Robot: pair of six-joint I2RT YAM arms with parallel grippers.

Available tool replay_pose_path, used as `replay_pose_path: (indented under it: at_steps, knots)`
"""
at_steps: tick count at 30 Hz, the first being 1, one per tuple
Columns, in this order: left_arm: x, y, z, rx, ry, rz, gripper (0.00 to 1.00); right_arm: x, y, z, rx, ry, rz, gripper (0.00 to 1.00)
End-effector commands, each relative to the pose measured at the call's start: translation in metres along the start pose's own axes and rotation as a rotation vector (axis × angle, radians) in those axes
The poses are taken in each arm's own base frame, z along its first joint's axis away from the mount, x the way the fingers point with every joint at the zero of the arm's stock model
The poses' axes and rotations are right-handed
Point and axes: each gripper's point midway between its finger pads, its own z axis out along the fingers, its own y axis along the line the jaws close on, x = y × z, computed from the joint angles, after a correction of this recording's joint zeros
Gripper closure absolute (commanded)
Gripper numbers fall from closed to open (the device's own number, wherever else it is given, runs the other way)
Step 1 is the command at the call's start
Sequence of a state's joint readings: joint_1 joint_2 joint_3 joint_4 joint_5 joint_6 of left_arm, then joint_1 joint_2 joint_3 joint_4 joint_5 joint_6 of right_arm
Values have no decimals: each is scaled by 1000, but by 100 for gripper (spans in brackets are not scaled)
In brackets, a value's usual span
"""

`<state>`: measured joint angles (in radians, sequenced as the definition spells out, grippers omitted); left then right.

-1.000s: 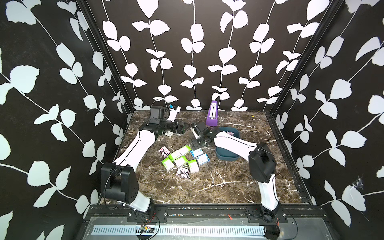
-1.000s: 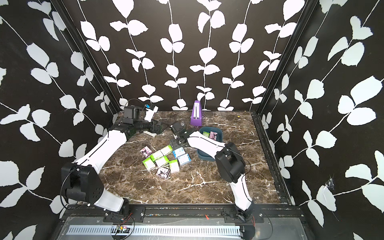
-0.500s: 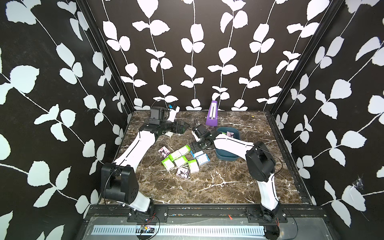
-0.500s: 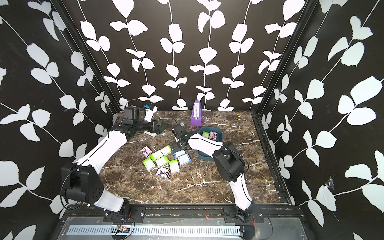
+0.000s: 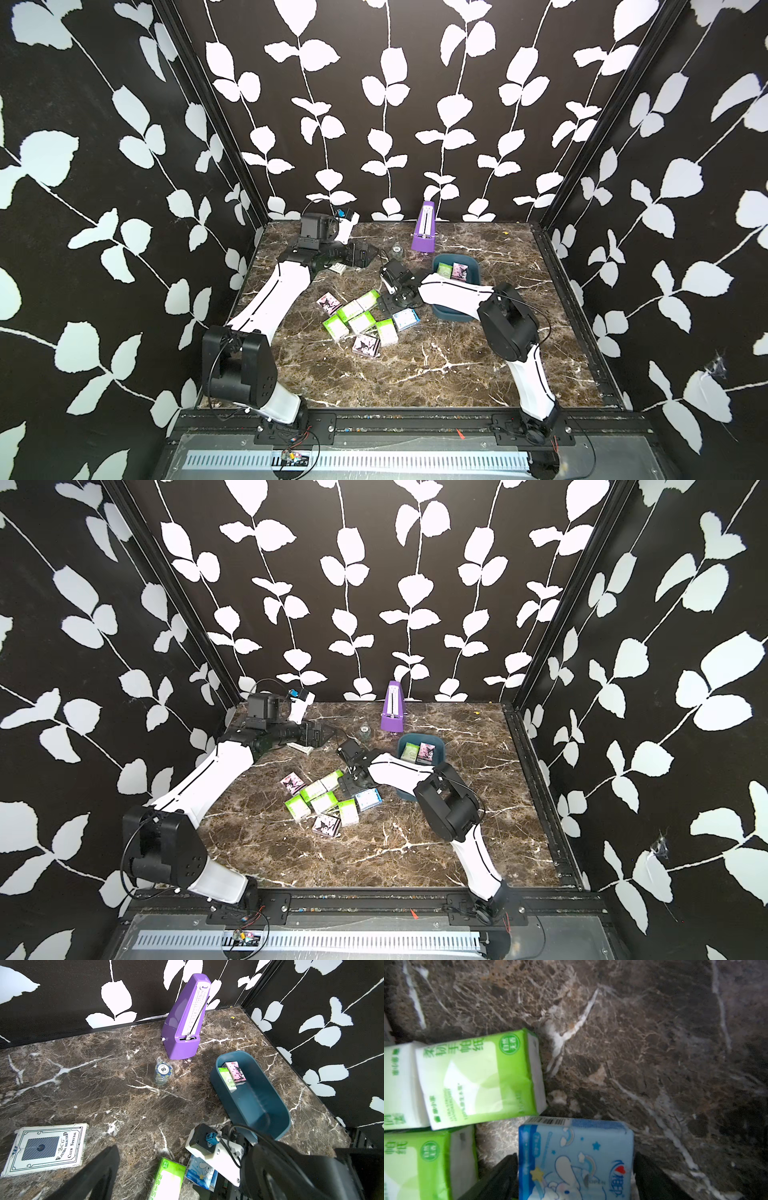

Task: Put the pocket tissues into the storage box
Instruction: Pick up the pocket tissues from the center of the board.

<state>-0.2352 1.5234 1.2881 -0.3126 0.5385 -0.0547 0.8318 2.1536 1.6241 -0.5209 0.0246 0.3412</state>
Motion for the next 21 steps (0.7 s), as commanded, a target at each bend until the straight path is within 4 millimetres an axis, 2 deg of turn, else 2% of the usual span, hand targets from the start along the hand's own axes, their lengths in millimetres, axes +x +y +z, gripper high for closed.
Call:
replay_pose_path:
  at_steps: [1, 8, 12, 16, 21]
  knots:
    - [-7, -4, -9, 0, -20, 19, 1, -4, -1, 1, 28, 6, -19, 14]
    - [-9, -4, -10, 1, -21, 19, 1, -2, 0, 4, 30, 11, -19, 27]
    - [-10, -4, -10, 0, -23, 22, 1, -9, 0, -1, 31, -7, -18, 29]
    - [-11, -4, -8, 5, -24, 16, 1, -27, -1, -17, 21, -76, -19, 29]
    - [-16, -6, -9, 13, -34, 7, 1, -51, -20, -42, 1, -185, 38, 29]
